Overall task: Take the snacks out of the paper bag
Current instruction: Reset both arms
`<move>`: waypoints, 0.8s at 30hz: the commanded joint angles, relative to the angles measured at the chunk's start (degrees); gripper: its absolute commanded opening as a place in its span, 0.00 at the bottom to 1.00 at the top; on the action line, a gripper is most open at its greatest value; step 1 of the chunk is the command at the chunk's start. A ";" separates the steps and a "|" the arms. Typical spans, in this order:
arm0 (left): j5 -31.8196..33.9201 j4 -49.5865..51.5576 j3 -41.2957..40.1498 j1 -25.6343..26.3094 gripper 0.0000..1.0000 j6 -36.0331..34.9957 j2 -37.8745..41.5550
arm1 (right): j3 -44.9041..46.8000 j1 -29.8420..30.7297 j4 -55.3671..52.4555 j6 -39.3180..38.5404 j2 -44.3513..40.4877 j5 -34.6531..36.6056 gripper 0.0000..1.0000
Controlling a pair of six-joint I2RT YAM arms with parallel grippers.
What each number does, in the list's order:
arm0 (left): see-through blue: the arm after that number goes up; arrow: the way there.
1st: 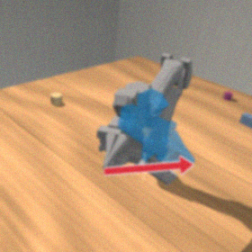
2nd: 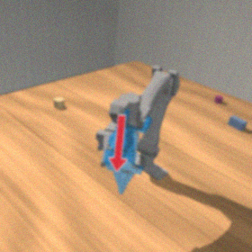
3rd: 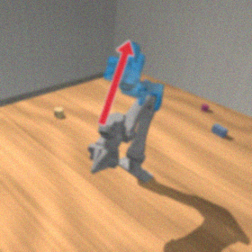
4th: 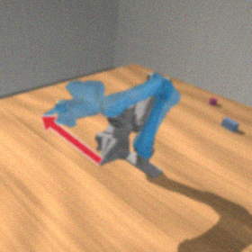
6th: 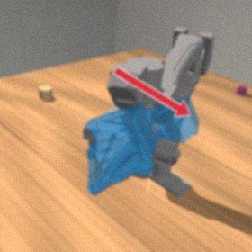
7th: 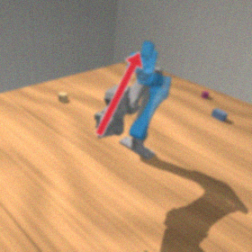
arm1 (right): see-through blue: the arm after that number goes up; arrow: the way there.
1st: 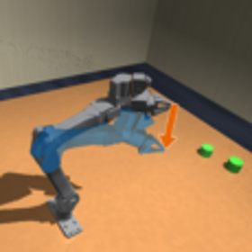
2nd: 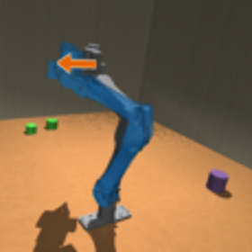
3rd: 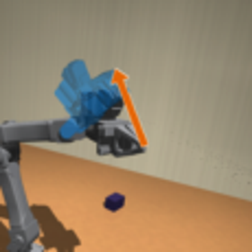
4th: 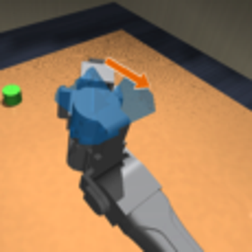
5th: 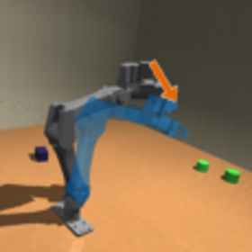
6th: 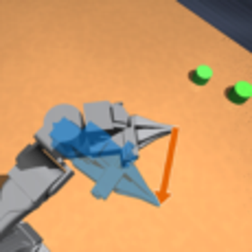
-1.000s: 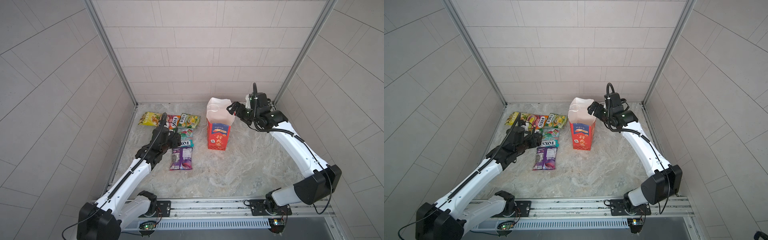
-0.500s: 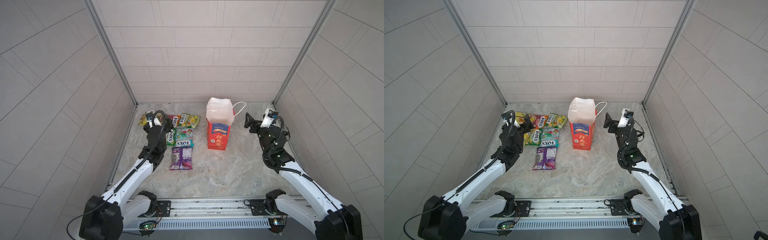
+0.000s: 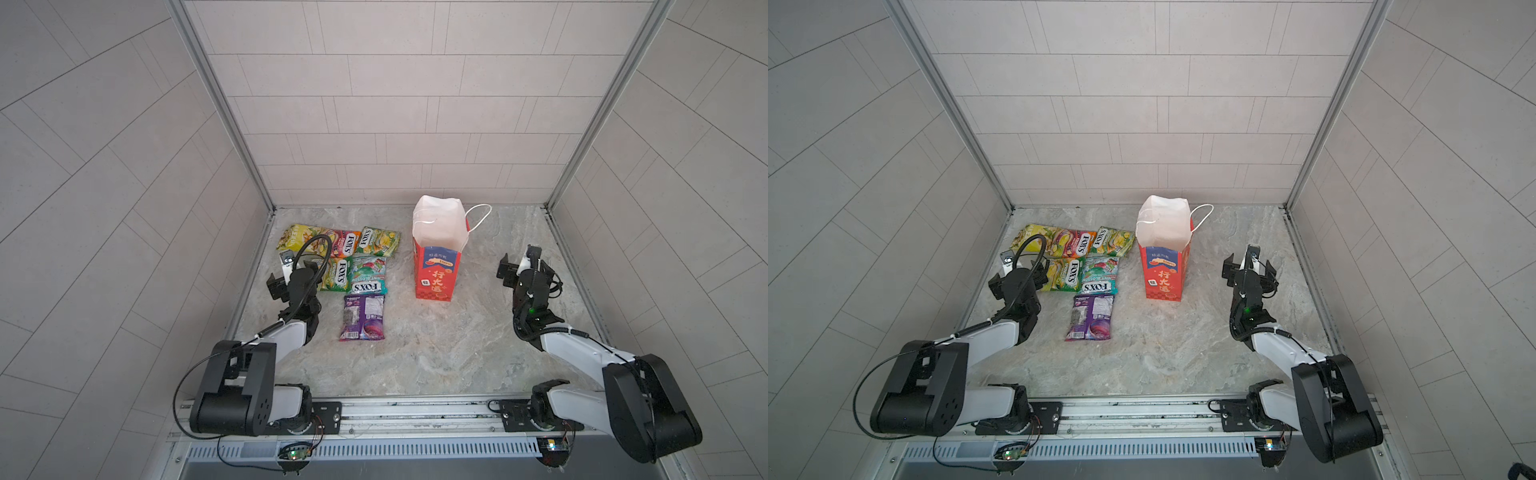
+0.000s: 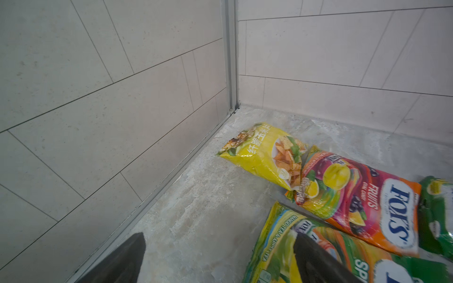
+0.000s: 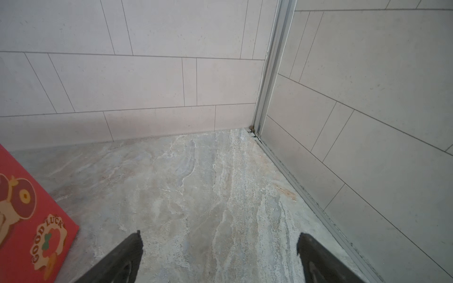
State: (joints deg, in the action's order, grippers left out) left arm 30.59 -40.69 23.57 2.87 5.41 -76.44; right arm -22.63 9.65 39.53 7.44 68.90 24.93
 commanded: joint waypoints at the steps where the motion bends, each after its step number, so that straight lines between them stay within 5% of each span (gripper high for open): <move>1: -2.35 4.55 4.48 -0.58 1.00 1.84 -0.98 | -0.15 -1.00 0.11 0.91 1.46 -1.13 1.00; 5: -3.62 17.21 7.74 -0.06 1.00 2.88 -2.38 | 0.12 -1.08 0.28 -0.32 2.91 -0.46 0.99; 9: -6.01 -5.31 0.57 0.39 1.00 -0.40 -8.72 | -0.51 -1.04 1.76 -1.00 4.95 -0.93 0.97; 14: -9.23 -10.34 -1.51 0.38 1.00 -1.19 -11.20 | -0.89 -1.32 1.14 -0.14 5.17 -2.55 0.97; 17: -8.56 -22.18 -5.43 0.39 1.00 -1.70 -14.91 | -1.05 -1.37 -0.39 0.39 4.57 -5.15 0.96; 24: -12.67 -26.97 -8.93 1.29 1.00 -3.88 -14.57 | 0.13 -1.33 1.89 0.03 4.46 -7.00 0.95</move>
State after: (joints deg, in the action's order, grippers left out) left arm 19.88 -61.08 14.79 3.64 3.03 -91.24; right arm -22.70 8.56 39.88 7.75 74.30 19.11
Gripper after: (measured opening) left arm 0.999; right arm 0.953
